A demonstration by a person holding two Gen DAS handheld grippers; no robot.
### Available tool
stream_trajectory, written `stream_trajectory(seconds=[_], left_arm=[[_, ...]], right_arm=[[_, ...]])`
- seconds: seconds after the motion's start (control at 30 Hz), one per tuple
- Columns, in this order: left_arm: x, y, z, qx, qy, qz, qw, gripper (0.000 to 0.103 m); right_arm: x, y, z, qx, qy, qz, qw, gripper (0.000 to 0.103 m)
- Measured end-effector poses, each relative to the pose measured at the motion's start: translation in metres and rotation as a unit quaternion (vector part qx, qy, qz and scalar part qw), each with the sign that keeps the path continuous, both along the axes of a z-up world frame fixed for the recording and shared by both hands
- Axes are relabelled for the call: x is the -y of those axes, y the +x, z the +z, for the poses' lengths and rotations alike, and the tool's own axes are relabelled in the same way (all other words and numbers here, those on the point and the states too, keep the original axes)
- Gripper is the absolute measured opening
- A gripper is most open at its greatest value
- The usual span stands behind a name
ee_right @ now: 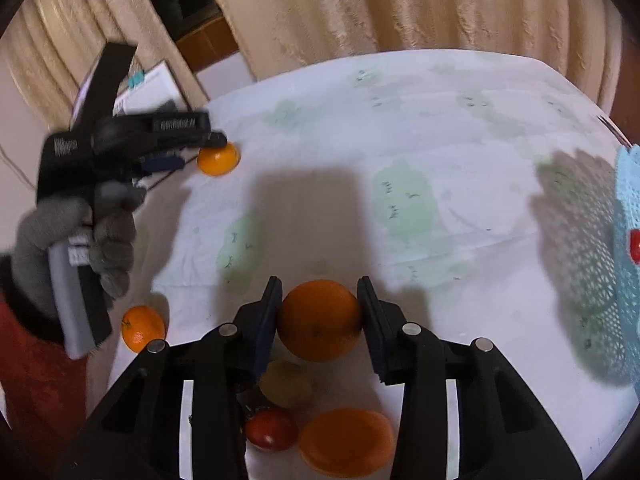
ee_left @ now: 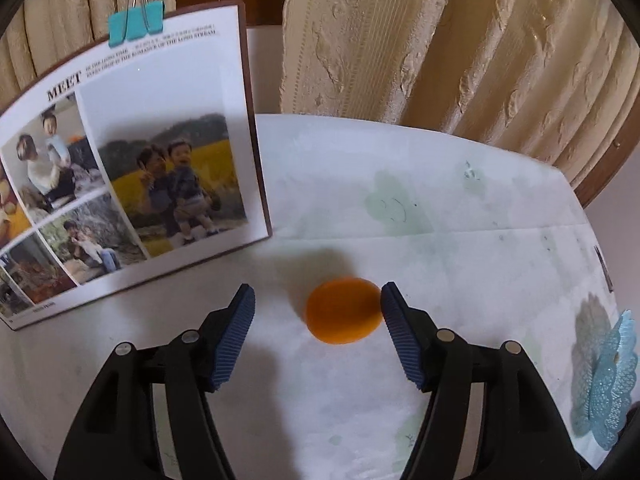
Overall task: Organize fruits
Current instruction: 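Grasp a large orange with the right gripper while the left gripper holds the small orange, then drop the right gripper's large orange into the basket while the left holds its orange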
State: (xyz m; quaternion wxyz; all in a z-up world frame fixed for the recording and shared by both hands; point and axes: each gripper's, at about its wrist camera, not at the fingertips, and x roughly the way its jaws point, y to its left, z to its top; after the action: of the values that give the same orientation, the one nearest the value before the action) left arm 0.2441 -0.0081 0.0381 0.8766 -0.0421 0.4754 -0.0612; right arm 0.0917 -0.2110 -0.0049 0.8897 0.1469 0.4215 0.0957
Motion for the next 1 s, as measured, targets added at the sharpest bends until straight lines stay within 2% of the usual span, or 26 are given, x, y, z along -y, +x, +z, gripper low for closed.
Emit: stream_trajectory(seconds=[0.27, 0.5, 0.53, 0.57, 0.63, 0.8, 1.0], left_arm=[[-0.004, -0.001, -0.006, -0.012, -0.015, -0.003, 0.9998, 0.067], [0.011, 0.002, -0.013, -0.023, -0.015, -0.016, 0.9995, 0.066], [0.013, 0.002, -0.014, -0.024, -0.015, -0.018, 0.9994, 0.061], [0.014, 0.002, -0.015, -0.026, -0.014, -0.019, 0.9994, 0.051], [0.015, 0.001, -0.016, -0.031, -0.011, -0.018, 0.9993, 0.045], [0.016, -0.009, -0.01, -0.027, -0.009, -0.022, 0.9993, 0.045], [0.03, -0.033, 0.017, 0.009, 0.005, -0.038, 0.9992, 0.045]], right_arm=[[0.015, -0.018, 0.03, 0.05, 0.007, -0.021, 0.999, 0.04], [0.046, -0.048, 0.056, 0.094, -0.001, -0.071, 0.993, 0.04], [0.053, -0.052, 0.058, 0.099, -0.003, -0.082, 0.992, 0.04], [0.059, -0.056, 0.059, 0.103, -0.004, -0.09, 0.991, 0.04], [0.074, -0.068, 0.061, 0.109, -0.004, -0.112, 0.988, 0.04], [0.113, -0.087, 0.058, 0.112, 0.0, -0.158, 0.981, 0.04], [0.159, -0.104, 0.046, 0.102, 0.009, -0.208, 0.973, 0.04]])
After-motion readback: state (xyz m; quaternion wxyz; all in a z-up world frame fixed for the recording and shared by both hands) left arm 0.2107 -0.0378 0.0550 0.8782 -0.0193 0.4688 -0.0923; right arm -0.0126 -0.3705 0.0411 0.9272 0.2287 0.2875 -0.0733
